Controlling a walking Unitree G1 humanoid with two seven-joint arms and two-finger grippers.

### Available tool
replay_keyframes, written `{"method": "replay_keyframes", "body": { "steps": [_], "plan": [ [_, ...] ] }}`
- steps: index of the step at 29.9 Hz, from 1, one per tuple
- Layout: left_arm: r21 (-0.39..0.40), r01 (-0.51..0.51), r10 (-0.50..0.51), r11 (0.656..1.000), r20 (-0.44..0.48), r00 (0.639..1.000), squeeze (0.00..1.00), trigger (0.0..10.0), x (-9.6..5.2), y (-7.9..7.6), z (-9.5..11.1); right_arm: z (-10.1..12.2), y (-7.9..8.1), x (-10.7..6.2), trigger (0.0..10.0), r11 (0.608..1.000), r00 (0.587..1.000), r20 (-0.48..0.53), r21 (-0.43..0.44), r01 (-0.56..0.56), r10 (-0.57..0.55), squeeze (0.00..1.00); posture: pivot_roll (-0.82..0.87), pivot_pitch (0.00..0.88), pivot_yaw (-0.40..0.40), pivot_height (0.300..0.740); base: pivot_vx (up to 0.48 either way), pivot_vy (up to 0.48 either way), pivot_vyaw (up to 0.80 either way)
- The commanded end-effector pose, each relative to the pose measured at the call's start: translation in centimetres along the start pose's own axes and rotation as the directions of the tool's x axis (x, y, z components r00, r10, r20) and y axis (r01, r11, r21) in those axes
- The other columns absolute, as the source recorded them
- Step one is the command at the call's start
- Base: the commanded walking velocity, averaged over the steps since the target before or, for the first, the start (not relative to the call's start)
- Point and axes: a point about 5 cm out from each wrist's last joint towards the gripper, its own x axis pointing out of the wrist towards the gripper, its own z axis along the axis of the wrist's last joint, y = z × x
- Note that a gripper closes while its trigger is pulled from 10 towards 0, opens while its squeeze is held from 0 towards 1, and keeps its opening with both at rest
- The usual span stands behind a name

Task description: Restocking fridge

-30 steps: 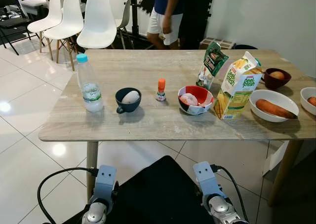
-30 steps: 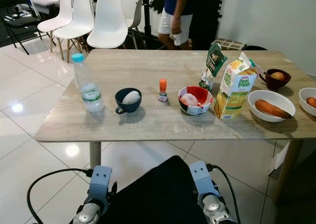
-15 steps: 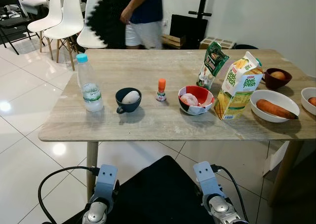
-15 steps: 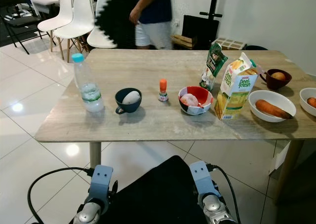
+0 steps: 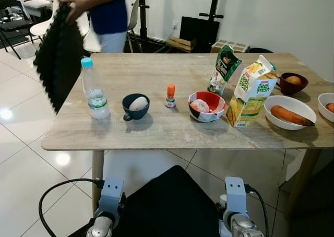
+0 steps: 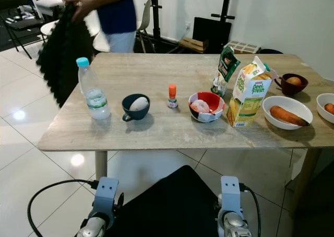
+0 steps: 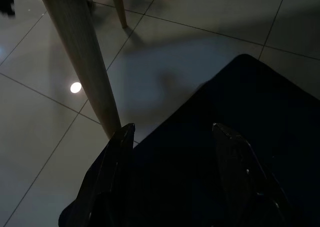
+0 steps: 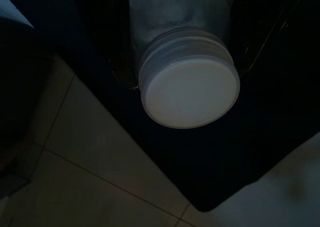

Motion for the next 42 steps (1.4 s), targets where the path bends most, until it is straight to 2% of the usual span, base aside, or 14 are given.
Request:
{"method": "replay_keyframes", "body": {
  "steps": [1, 17, 42],
  "plan": [
    [0.015, 0.001, -0.001, 1.000, -0.014, 1.000, 0.00, 10.0, -0.27, 0.24, -0.56, -0.25, -0.26, -0.05, 10.0, 1.000, 1.000, -0.005, -0.009, 0.006, -0.006, 0.00, -0.08, 0.000, 0.000, 0.740, 0.000, 0.000, 0.00],
    [0.005, 0.002, -0.002, 1.000, -0.024, 1.000, 0.00, 10.0, -0.34, 0.01, -0.74, -0.25, -0.18, -0.05, 10.0, 0.999, 1.000, -0.008, -0.039, -0.010, 0.010, 0.00, -0.08, 0.000, -0.004, 0.740, 0.000, 0.000, 0.00],
    [0.003, 0.017, -0.017, 1.000, -0.029, 0.999, 0.00, 10.0, -0.28, -0.07, -0.71, -0.27, -0.03, -0.06, 10.0, 0.999, 1.000, -0.007, -0.050, -0.016, 0.016, 0.00, -0.08, 0.000, -0.004, 0.740, 0.000, 0.000, -0.78]
  ]
}}
